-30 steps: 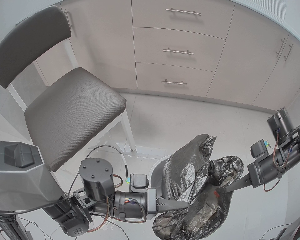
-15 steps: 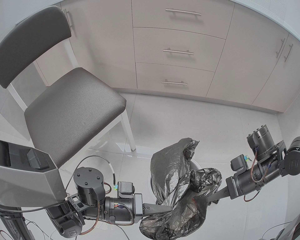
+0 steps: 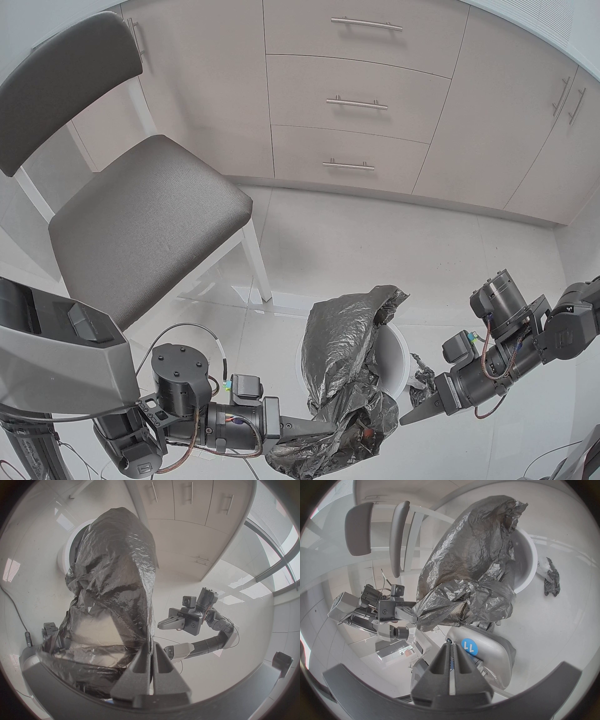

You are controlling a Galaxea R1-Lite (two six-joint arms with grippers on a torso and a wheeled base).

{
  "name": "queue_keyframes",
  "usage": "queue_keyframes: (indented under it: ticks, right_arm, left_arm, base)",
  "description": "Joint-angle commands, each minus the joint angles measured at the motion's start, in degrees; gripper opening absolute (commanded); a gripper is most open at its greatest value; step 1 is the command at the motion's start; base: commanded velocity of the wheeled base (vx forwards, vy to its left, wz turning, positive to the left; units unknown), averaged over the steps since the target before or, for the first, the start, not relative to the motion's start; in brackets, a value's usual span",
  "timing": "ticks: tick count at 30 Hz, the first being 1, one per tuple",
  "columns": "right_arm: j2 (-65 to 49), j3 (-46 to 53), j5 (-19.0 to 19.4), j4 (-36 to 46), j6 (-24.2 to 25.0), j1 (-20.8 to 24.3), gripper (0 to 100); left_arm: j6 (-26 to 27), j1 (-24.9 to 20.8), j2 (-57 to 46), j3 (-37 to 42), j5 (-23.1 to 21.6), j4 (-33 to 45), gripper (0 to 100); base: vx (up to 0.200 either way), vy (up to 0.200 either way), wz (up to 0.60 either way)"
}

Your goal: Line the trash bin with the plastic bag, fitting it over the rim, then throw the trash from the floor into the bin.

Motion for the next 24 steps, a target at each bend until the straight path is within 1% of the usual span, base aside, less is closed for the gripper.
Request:
queue_keyframes:
  ticks: [1,5,8,11,12,13,15,17,19,20,21,24]
  right_arm:
    - [1.0,0.1,0.3,0.0,0.0,0.3,0]
    - [1.1,-0.1,0.3,-0.1,-0.5,0.1,0]
    - [1.7,-0.4,-1.1,-1.1,0.0,0.3,0]
    - [1.5,-0.3,-2.1,-2.4,0.2,-0.6,0]
    - [1.1,0.2,-2.4,-6.0,1.7,-3.1,0]
    - [1.0,0.6,-2.4,-8.4,3.7,-4.1,0]
    - [0.6,1.1,-3.0,-12.6,7.2,-4.9,0]
    - [0.5,1.1,-4.4,-16.1,10.2,-5.4,0]
    - [0.5,1.1,-4.4,-16.1,10.2,-5.4,0]
    - [0.9,0.5,-6.7,-20.2,12.8,-6.0,0]
    - [1.2,-0.4,-7.8,-21.4,13.5,-6.0,100]
    - [2.7,-4.3,-10.9,-21.6,14.7,-5.8,100]
  left_arm:
    - [0.0,0.0,0.2,0.8,0.0,0.0,0]
    - [0.0,0.0,0.6,0.2,-0.1,0.0,0]
    - [0.1,0.3,1.2,-1.0,-0.1,0.0,0]
    - [0.2,0.8,1.5,-1.6,-0.1,0.0,0]
    - [0.5,1.0,2.0,-1.7,-0.2,-0.1,0]
    - [0.9,1.1,2.1,-1.7,-0.3,-0.1,0]
    - [1.8,1.1,2.2,-1.5,-0.3,-0.1,0]
    - [2.3,1.5,2.3,-1.4,-0.6,-0.1,0]
    - [2.3,1.5,2.3,-1.4,-0.6,-0.1,0]
    - [2.5,2.1,2.2,-1.2,-0.7,-0.1,0]
    - [2.5,2.2,2.3,-1.2,-0.7,-0.1,0]
    - [2.5,2.2,2.2,-1.1,-0.7,0.0,0]
  base:
    - [0.0,0.0,0.0]
    - [0.0,0.0,0.0]
    - [0.0,0.0,0.0]
    - [0.0,0.0,0.0]
    - [0.0,0.0,0.0]
    - [0.0,0.0,0.0]
    - [0.0,0.0,0.0]
    - [0.0,0.0,0.0]
    - [0.0,0.0,0.0]
    - [0.0,0.0,0.0]
    - [0.0,0.0,0.0]
    - [0.0,0.0,0.0]
